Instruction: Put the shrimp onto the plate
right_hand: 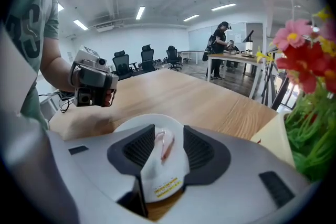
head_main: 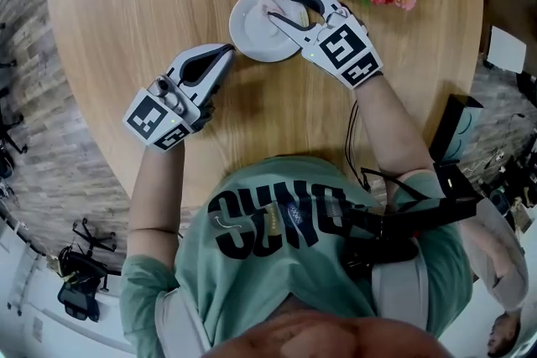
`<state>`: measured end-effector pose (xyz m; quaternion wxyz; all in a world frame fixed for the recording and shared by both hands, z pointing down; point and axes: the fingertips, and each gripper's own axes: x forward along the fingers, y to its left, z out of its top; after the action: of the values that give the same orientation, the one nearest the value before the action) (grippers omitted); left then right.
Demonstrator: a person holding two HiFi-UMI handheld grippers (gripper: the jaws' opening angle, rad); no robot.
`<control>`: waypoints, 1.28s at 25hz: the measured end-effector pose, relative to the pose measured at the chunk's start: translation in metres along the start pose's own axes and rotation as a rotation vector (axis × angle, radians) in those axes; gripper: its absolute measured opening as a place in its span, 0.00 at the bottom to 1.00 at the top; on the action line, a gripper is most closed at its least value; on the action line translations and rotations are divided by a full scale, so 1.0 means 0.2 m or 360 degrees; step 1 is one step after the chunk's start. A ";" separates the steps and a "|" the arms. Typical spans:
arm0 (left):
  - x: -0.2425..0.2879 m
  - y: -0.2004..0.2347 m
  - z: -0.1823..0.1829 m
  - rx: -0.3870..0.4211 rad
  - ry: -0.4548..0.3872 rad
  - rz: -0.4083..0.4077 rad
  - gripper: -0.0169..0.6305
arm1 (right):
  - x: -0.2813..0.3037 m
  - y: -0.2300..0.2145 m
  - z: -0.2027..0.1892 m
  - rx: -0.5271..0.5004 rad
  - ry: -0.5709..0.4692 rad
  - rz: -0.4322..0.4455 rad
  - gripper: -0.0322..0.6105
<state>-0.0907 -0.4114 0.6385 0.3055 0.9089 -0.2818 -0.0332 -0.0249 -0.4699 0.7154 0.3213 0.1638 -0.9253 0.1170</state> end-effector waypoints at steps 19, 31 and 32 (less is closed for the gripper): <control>-0.12 -0.16 0.07 0.0072 -0.0049 0.0012 0.02 | -0.12 0.13 0.10 -0.0049 -0.0022 -0.0017 0.29; -0.32 -0.38 0.22 0.0159 -0.0159 0.0050 0.02 | -0.30 0.29 0.28 -0.0128 -0.0034 -0.0049 0.29; -0.35 -0.40 0.23 0.0165 -0.0164 0.0054 0.02 | -0.31 0.30 0.29 -0.0125 -0.0040 -0.0054 0.29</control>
<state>-0.1199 -0.3467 0.5482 0.2436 0.9157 -0.3138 -0.0600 -0.0344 -0.4196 0.6246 0.3176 0.1682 -0.9303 0.0732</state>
